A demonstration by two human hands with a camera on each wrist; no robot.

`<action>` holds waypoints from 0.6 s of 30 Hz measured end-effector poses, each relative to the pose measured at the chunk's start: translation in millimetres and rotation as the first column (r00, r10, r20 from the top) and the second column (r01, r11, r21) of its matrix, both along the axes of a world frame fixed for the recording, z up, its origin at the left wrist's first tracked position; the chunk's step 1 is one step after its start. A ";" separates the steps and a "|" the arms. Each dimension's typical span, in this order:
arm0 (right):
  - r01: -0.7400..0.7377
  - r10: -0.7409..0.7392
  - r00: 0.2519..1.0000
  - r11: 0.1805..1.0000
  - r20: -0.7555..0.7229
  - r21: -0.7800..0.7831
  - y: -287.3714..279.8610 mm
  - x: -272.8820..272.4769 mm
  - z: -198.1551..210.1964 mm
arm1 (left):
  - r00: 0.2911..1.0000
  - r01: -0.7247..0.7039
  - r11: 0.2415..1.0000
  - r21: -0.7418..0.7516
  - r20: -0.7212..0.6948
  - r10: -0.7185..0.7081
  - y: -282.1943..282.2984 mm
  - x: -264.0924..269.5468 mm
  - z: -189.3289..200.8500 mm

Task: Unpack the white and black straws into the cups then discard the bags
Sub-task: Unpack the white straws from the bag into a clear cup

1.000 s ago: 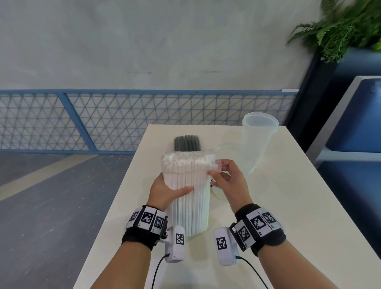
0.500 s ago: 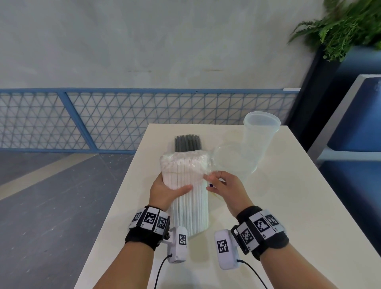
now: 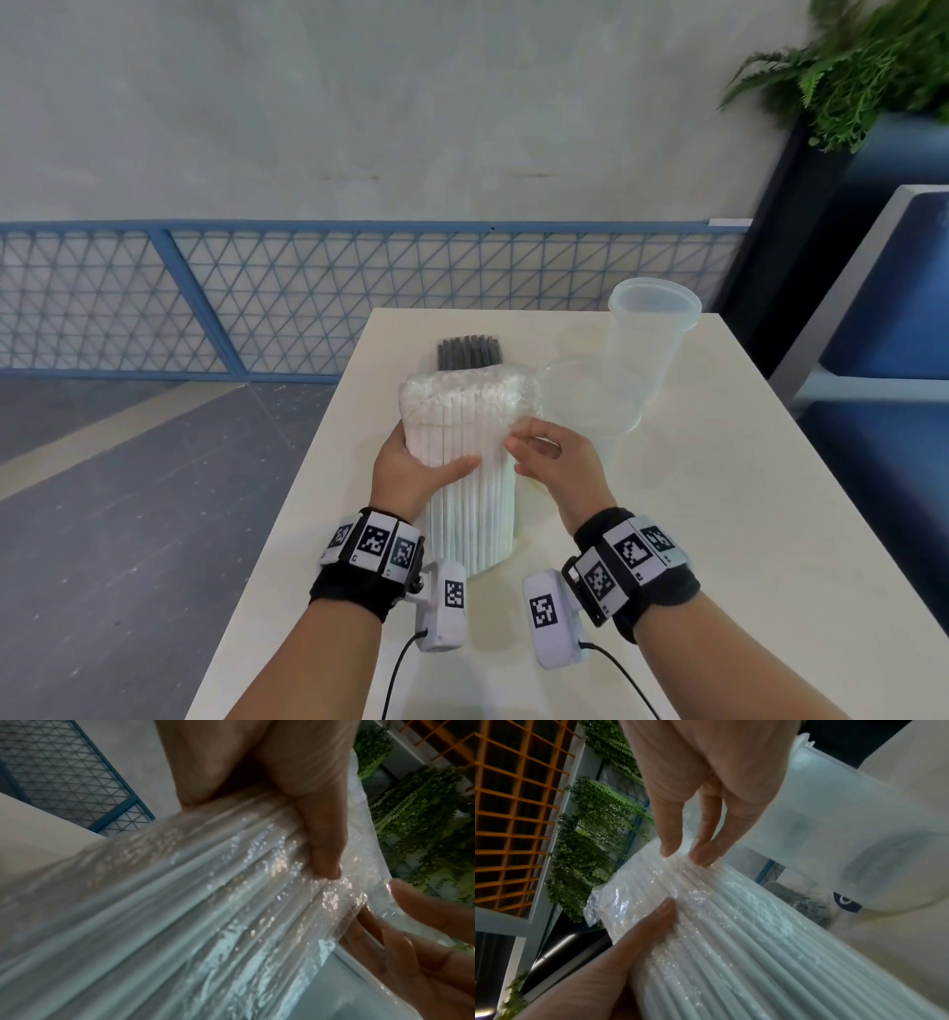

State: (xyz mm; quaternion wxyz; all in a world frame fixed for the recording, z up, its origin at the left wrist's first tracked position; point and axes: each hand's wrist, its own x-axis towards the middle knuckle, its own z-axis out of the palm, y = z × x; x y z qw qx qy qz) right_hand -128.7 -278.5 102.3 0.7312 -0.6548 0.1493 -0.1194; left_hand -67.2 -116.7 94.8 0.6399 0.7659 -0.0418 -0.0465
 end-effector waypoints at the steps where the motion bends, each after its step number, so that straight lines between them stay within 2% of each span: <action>1: 0.005 -0.005 1.000 1.000 -0.004 -0.013 1.0 1.5 -1.3 | 1.000 -0.001 1.000 0.003 0.002 0.001 -0.2 0.3 0.0; 5: 0.032 -0.032 0.999 0.999 -0.013 -0.009 6.6 6.3 -4.8 | 0.999 -0.031 0.999 0.024 0.013 0.031 0.1 1.9 -0.4; 13: -0.089 0.089 0.996 0.990 0.001 0.105 9.3 2.7 4.0 | 0.999 -0.035 0.999 0.028 0.007 0.035 1.0 3.8 0.9; 18: 0.007 -0.006 1.000 0.984 -0.008 0.176 16.9 -4.7 3.7 | 0.999 -0.034 0.998 0.060 0.026 0.032 -2.3 4.7 0.8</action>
